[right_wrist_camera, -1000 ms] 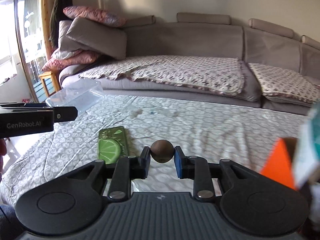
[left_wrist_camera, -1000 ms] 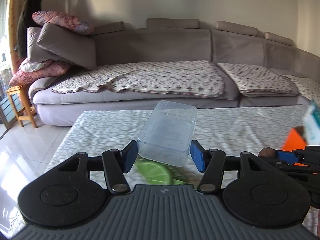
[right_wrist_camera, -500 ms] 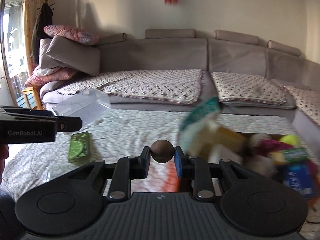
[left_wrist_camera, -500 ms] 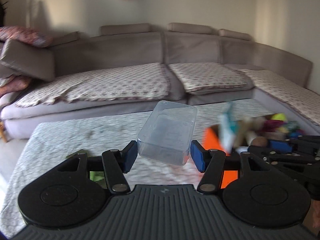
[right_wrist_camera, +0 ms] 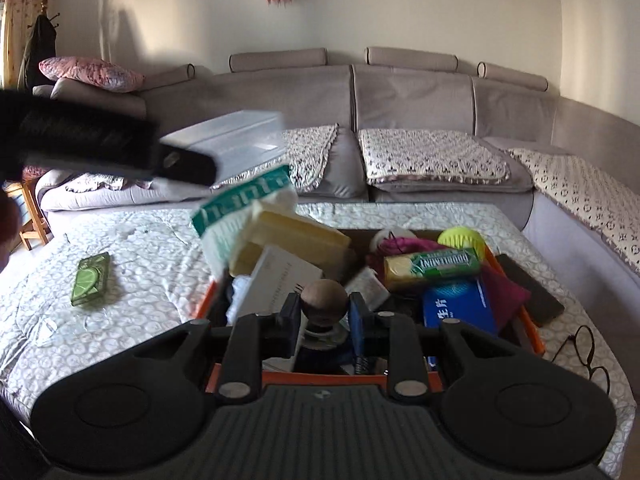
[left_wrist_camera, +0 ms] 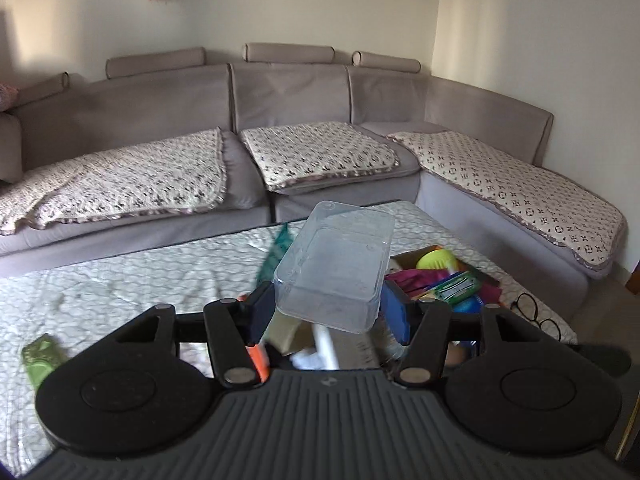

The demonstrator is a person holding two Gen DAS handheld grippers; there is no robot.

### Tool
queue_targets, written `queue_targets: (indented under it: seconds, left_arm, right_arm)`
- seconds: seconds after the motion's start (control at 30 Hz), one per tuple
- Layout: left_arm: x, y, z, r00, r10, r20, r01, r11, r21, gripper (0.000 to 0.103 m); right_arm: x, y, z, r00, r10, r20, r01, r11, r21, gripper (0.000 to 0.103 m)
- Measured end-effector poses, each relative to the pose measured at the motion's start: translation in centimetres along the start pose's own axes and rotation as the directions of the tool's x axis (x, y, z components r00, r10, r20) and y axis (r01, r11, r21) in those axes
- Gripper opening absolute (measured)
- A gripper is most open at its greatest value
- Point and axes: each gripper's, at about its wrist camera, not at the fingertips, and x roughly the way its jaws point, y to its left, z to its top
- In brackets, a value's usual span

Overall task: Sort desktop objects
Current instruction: 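Lower both tools into the orange bin and open them to release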

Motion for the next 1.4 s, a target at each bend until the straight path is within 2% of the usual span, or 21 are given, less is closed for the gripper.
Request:
queue_targets:
  seconds: [0.43, 0.8, 1.1, 1.13, 1.17, 1.2, 1.23, 1.27, 1.3, 1.4]
  left_arm:
    - [6.1, -1.3, -0.7, 0.991, 0.021, -0.135, -0.017, 0.999, 0.031, 0.057]
    - [6.8, -3.1, 0.2, 0.979, 0.018, -0.204, -0.015, 1.0, 0.018, 0.058]
    - [6.6, -3.1, 0.3, 0.976, 0.009, -0.216, -0.006, 1.0, 0.017, 0.058]
    - [6.5, -3.1, 0.3, 0.977, 0.003, -0.213, 0.0, 1.0, 0.015, 0.059]
    - [6.4, -3.1, 0.2, 0.978, 0.002, -0.209, 0.001, 1.0, 0.015, 0.067]
    - [6.3, -3.2, 0.2, 0.979, 0.005, -0.202, -0.002, 1.0, 0.015, 0.073]
    - [6.1, -3.2, 0.3, 0.982, 0.007, -0.191, -0.004, 1.0, 0.013, 0.084]
    - [6.0, -3.2, 0.3, 0.983, 0.006, -0.182, -0.004, 1.0, 0.011, 0.086]
    - [5.8, -3.1, 0.3, 0.983, 0.0, -0.181, 0.002, 1.0, 0.008, 0.086]
    - [5.0, -3.0, 0.7, 0.985, -0.026, -0.173, 0.024, 1.0, -0.014, 0.093]
  right_arm:
    - [2.5, -3.7, -1.1, 0.995, 0.053, -0.086, -0.05, 0.998, 0.031, 0.024]
    - [3.7, -4.1, -1.5, 0.99, 0.082, -0.112, -0.076, 0.995, 0.058, 0.024]
    - [3.8, -4.0, -1.3, 0.989, 0.082, -0.125, -0.076, 0.995, 0.058, 0.025]
    - [3.7, -4.0, -1.3, 0.989, 0.081, -0.125, -0.074, 0.995, 0.062, 0.026]
    - [3.6, -4.1, -1.3, 0.99, 0.077, -0.122, -0.069, 0.995, 0.07, 0.028]
    - [3.7, -4.2, -1.2, 0.99, 0.075, -0.123, -0.066, 0.995, 0.077, 0.037]
    - [3.7, -4.3, -1.2, 0.99, 0.076, -0.121, -0.066, 0.994, 0.087, 0.044]
    - [3.6, -4.3, -1.2, 0.991, 0.074, -0.115, -0.063, 0.994, 0.093, 0.058]
    - [3.4, -4.3, -1.2, 0.992, 0.069, -0.108, -0.059, 0.994, 0.094, 0.064]
    - [3.0, -4.0, -1.2, 0.993, 0.065, -0.099, -0.056, 0.994, 0.09, 0.065]
